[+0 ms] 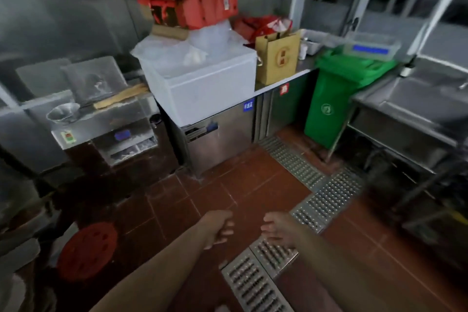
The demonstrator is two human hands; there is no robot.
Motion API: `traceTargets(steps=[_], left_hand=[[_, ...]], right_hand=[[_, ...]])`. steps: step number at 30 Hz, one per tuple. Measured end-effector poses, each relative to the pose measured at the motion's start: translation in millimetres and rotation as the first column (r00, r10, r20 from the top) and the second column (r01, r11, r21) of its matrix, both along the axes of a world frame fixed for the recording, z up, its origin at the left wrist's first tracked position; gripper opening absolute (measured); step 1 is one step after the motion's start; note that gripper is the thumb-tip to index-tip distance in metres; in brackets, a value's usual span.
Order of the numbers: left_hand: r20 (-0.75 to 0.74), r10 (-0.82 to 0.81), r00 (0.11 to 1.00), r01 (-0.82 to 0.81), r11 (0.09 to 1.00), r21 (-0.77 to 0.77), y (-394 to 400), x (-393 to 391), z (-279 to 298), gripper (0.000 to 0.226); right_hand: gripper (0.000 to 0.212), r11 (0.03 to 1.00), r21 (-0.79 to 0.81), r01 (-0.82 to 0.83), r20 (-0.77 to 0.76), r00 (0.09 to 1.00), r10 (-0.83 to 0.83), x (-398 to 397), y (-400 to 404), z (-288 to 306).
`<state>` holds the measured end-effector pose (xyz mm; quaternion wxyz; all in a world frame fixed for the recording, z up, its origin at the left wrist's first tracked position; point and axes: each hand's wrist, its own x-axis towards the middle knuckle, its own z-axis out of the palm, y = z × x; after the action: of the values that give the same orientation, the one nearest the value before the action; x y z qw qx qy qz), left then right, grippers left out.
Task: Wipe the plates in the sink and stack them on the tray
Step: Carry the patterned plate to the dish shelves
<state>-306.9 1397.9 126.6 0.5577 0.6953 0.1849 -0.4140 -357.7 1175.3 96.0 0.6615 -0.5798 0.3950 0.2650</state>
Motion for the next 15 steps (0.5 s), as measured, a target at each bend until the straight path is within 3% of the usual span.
traceTargets(steps=[3, 9, 15], left_hand=[[0.024, -0.122, 0.992, 0.122, 0.992, 0.027, -51, 48, -5, 0.023], [0.032, -0.312, 0.949, 0.314, 0.947, -0.067, -179, 130, -11, 0.027], [0.053, -0.518, 0.854, 0.52, 0.851, -0.073, -315, 163, 2, 0.014]], right_hand=[[0.012, 0.994, -0.034, 0.104, 0.021, 0.994, -0.103, 19, -42, -5], [0.005, 0.918, -0.075, 0.389, 0.021, 0.921, -0.389, 40, -134, -5], [0.021, 0.772, -0.105, 0.627, 0.085, 0.779, -0.621, 41, -239, 15]])
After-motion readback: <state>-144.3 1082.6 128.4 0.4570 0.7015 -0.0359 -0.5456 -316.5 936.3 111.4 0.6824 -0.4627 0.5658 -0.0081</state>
